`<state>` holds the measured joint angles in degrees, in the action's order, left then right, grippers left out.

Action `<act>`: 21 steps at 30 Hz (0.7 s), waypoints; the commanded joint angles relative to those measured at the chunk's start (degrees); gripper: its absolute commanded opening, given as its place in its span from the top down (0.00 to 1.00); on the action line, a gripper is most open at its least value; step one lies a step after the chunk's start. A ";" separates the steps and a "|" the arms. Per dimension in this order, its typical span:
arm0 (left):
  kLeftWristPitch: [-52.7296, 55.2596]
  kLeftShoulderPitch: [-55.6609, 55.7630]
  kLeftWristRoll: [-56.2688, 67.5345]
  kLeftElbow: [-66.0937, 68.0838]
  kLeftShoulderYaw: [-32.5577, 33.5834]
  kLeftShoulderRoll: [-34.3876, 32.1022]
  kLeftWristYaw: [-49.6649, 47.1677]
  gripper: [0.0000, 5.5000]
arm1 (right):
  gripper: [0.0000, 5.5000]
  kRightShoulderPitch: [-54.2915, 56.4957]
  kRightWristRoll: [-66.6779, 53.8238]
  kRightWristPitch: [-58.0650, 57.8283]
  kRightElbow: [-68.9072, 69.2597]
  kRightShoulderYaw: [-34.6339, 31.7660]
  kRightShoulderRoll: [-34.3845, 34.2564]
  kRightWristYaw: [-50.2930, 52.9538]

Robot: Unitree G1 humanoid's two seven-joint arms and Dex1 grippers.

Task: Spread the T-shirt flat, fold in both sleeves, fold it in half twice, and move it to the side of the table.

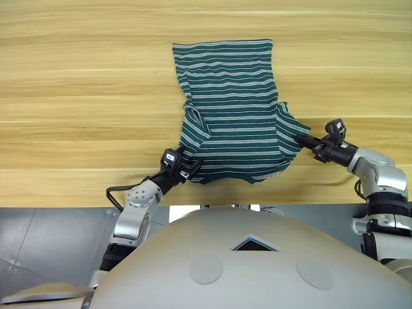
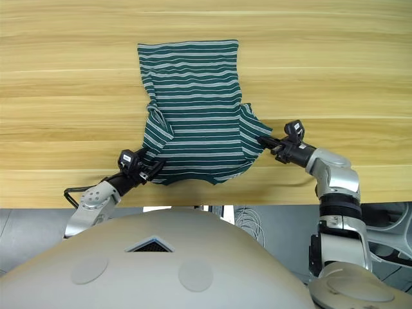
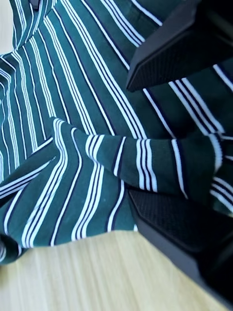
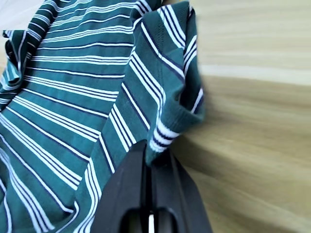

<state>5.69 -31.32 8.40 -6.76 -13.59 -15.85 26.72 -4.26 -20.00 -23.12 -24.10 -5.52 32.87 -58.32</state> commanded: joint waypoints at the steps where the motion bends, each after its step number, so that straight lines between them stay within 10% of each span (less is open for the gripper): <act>1: 1.01 -1.04 -0.65 0.68 -0.44 0.03 -0.50 0.35 | 1.00 0.34 1.36 1.15 4.45 0.24 1.62 0.88; 21: 1.02 0.88 -1.59 2.88 -3.18 1.91 -1.41 0.35 | 1.00 -0.96 19.67 3.23 32.80 23.77 3.72 5.12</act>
<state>5.50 -30.13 8.20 -5.33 -16.17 -13.71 25.89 -5.43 -1.09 -19.47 6.98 17.52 35.70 -53.19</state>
